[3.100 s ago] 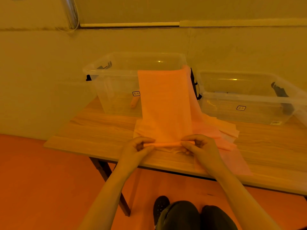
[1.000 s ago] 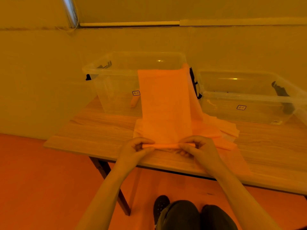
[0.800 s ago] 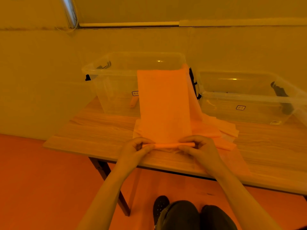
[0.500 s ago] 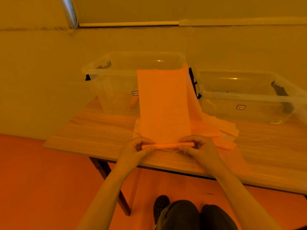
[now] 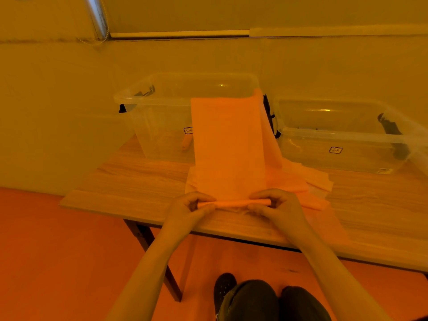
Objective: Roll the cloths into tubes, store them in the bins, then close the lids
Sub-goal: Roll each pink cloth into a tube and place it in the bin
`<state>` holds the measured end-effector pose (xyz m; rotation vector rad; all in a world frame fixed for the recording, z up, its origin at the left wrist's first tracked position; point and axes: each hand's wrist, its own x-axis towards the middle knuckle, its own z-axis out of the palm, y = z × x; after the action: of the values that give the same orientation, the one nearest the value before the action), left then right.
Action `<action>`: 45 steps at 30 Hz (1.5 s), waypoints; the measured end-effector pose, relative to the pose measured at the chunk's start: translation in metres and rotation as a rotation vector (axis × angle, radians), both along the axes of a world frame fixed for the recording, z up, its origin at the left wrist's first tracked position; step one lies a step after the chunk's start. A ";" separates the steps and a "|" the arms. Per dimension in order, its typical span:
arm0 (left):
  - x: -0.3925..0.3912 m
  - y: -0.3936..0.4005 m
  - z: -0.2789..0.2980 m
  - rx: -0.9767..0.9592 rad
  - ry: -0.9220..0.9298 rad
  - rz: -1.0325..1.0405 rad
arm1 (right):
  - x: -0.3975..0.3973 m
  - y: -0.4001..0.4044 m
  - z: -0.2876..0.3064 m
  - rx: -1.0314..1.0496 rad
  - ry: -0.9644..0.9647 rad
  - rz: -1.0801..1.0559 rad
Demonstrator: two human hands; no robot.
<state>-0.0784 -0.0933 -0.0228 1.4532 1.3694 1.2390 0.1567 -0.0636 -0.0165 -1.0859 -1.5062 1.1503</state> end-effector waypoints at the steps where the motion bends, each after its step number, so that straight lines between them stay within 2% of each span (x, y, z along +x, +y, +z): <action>1: 0.000 0.000 0.000 0.002 -0.008 -0.005 | -0.001 0.000 0.000 -0.004 0.020 0.003; 13: 0.003 0.002 -0.002 0.020 -0.005 -0.007 | -0.003 0.002 0.000 0.001 0.095 -0.025; 30: 0.001 -0.002 0.000 0.009 0.022 -0.006 | -0.001 0.002 -0.002 0.036 -0.001 -0.030; 39: 0.001 0.000 -0.002 0.007 -0.024 -0.009 | -0.001 0.003 -0.001 0.038 0.058 -0.079; 45: 0.000 0.002 -0.002 0.004 -0.026 0.017 | 0.001 0.002 -0.003 0.031 0.043 -0.030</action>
<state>-0.0786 -0.0916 -0.0248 1.4268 1.3648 1.2679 0.1578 -0.0619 -0.0194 -1.0528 -1.4648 1.1197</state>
